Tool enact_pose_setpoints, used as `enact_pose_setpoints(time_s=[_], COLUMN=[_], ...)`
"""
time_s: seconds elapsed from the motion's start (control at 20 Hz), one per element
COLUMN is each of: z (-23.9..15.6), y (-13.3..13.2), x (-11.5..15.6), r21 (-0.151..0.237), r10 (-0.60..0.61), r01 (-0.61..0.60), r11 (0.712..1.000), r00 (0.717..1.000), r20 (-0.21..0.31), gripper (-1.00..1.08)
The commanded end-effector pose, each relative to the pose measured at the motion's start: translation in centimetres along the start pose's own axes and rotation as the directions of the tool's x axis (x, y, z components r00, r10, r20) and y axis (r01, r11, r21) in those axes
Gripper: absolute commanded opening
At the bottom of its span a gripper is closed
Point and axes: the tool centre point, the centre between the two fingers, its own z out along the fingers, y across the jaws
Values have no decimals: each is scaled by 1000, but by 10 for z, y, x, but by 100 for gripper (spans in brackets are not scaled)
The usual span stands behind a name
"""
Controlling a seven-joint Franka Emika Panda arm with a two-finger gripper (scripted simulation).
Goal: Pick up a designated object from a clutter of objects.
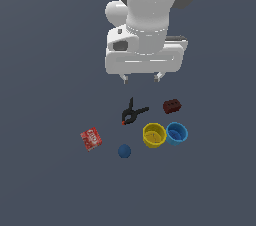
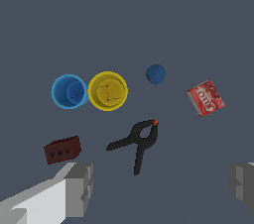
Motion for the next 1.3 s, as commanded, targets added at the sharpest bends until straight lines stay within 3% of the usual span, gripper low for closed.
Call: enact_pose_setpoints(time_s=[0.0, 0.65, 1.25], z=[0, 36, 134], y=[0, 10, 36], x=[0, 29, 84], r21=[0, -1, -1], r10=[-1, -85, -280], r01=[1, 85, 280], r11=[1000, 996, 960], r00=[1000, 996, 960], r20=[0, 3, 10], gripper=[100, 100, 100])
